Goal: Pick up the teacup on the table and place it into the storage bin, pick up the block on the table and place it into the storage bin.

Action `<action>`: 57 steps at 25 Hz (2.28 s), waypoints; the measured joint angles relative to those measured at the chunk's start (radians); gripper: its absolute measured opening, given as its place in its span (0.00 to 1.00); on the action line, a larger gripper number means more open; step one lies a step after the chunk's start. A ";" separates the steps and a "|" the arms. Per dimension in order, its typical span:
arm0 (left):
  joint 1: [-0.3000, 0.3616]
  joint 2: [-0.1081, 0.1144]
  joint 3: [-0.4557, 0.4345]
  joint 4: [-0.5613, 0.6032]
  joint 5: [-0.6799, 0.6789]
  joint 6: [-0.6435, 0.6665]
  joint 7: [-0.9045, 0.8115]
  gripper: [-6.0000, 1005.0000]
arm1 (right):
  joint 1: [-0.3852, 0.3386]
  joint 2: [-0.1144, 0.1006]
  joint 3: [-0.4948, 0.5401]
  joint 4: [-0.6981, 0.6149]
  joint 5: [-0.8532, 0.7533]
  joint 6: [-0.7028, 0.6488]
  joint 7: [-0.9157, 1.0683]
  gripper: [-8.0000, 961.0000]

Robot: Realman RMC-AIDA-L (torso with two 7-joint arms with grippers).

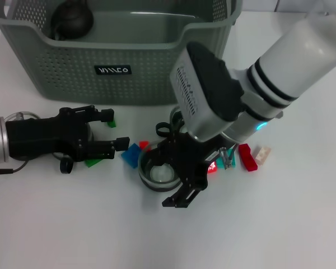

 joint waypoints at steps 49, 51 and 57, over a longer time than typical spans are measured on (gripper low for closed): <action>0.018 -0.006 0.000 -0.002 -0.001 -0.002 0.012 0.86 | -0.094 -0.018 0.032 -0.190 -0.100 -0.140 0.134 0.08; 0.019 -0.007 0.000 -0.002 -0.001 -0.002 0.012 0.86 | -0.117 -0.018 0.103 -0.266 -0.118 -0.218 0.150 0.08; 0.019 -0.007 0.000 -0.002 0.000 -0.001 0.013 0.86 | -0.146 -0.018 0.316 -0.452 -0.124 -0.449 0.210 0.09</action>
